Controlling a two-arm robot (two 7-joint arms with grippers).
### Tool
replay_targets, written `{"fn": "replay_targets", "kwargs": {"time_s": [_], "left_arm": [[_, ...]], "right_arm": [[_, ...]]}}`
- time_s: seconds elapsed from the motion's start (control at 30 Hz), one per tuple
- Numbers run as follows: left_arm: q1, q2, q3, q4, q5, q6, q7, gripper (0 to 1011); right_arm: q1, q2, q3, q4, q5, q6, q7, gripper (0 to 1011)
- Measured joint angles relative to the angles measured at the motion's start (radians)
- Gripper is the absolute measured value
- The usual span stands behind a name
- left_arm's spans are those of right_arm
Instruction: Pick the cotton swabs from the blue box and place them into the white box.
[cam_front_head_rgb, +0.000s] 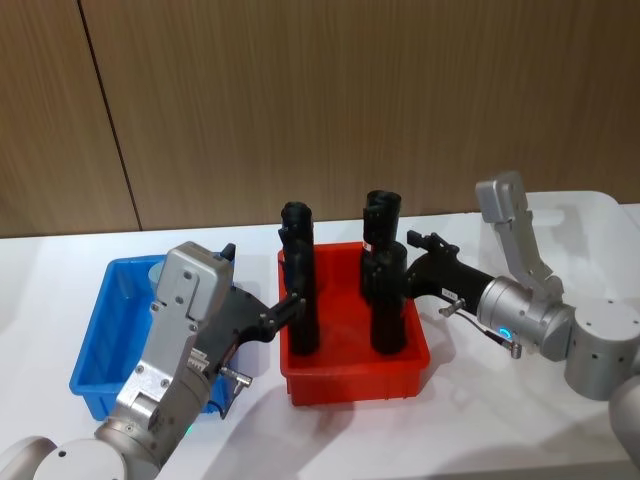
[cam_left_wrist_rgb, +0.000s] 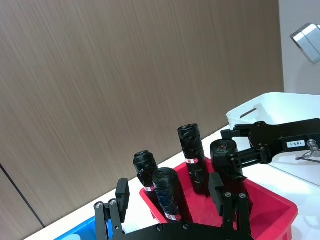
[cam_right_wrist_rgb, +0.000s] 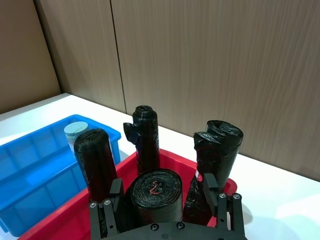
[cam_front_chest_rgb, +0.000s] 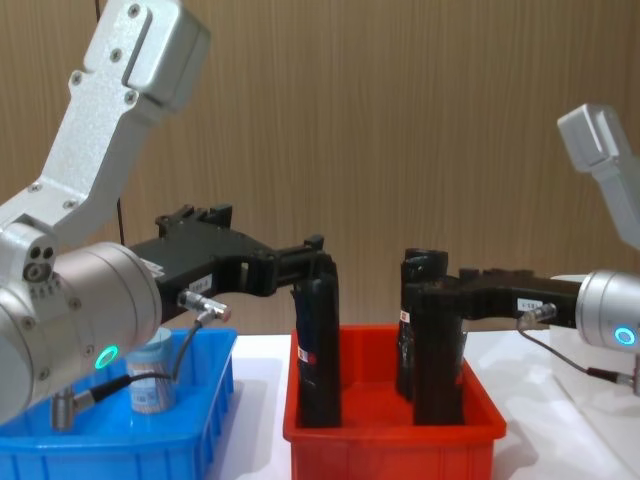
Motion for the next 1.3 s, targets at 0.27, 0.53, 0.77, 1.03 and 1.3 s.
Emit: {"fn": "replay_targets", "kwargs": {"time_s": [0.27,0.53,0.77,1.03,1.3], "left_arm": [[0.0,0.0,0.0,0.0,0.0,0.0,0.0,1004],[0.0,0.0,0.0,0.0,0.0,0.0,0.0,1004],[0.0,0.0,0.0,0.0,0.0,0.0,0.0,1004],[0.0,0.0,0.0,0.0,0.0,0.0,0.0,1004],[0.0,0.0,0.0,0.0,0.0,0.0,0.0,1004]], "right_arm": [[0.032,-0.009,-0.003,0.061,0.005,-0.016,0.027,1000],[0.055,-0.017,-0.008,0.106,0.014,-0.032,0.049,815],[0.065,-0.02,-0.011,0.125,0.02,-0.042,0.061,628],[0.058,-0.018,-0.011,0.104,0.029,-0.04,0.065,517],[0.014,0.001,-0.002,-0.009,0.049,-0.008,0.061,512]]}}
